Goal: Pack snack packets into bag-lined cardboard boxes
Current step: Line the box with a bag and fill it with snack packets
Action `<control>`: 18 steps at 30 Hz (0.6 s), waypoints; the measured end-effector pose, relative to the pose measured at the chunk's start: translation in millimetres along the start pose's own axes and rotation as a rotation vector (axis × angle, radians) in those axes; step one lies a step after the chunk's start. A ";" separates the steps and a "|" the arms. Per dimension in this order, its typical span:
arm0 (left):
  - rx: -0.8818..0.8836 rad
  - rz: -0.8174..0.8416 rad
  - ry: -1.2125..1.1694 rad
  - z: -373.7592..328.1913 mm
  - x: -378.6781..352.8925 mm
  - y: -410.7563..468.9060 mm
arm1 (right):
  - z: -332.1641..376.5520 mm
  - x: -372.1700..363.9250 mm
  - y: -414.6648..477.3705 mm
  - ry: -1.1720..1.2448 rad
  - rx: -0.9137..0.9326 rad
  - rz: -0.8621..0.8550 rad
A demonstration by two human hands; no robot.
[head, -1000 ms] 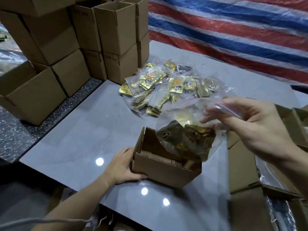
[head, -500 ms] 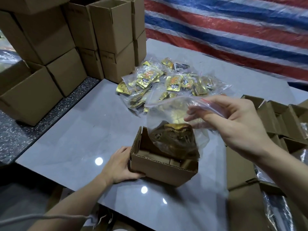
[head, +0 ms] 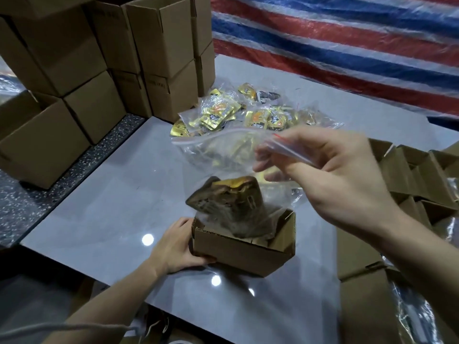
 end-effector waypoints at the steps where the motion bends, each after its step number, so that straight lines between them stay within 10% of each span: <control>1: -0.002 -0.006 -0.007 -0.4 -0.1 0.3 | -3.5 -1.6 -1.9 0.004 -0.027 -0.008; 18: 0.043 0.009 -0.016 -6.8 5.2 1.4 | -103.5 6.8 -27.7 -0.456 -0.437 0.088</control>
Point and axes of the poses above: each hand's wrist, its own y-axis towards the middle knuckle, its own x-axis out of the back of the hand, z = x × y, the point moved 1 cm from there along y, towards the middle knuckle, and after that the axes turned 9 degrees about -z, right-handed, at the moved point
